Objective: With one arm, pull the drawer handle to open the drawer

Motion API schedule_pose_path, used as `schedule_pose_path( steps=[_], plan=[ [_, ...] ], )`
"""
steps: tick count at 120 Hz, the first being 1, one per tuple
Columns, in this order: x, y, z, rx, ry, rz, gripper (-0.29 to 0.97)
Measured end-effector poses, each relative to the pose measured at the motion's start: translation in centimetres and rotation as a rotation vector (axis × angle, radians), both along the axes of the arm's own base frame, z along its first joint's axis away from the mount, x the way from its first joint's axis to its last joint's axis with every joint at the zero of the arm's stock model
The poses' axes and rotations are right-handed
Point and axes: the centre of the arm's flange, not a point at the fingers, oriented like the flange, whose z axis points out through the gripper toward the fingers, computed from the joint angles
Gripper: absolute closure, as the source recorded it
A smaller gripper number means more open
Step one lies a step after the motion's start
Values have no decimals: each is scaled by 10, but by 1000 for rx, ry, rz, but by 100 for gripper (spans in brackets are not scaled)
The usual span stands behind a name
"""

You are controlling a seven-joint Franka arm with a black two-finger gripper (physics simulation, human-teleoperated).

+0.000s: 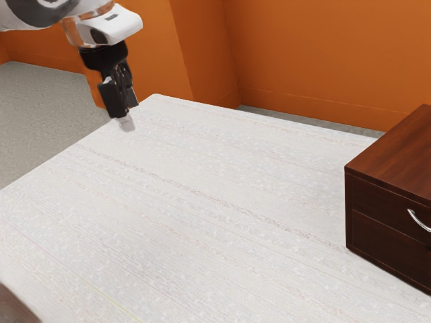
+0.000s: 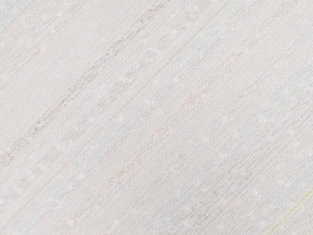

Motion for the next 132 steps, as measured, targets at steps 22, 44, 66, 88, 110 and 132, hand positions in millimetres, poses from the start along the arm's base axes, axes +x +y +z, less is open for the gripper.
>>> schedule_pose_path(
  steps=[22,44,66,88,110,132],
  plan=[
    [15,5,-17,-5,9,28,0],
    [-7,-58,-12,33,24,-69,0],
    [-39,-113,-25,46,67,-239,0],
    [-42,-162,-38,35,80,-486,0],
    [-34,-201,-56,-11,102,-732,0],
    [-26,-243,-62,-70,12,-926,0]
  ],
)
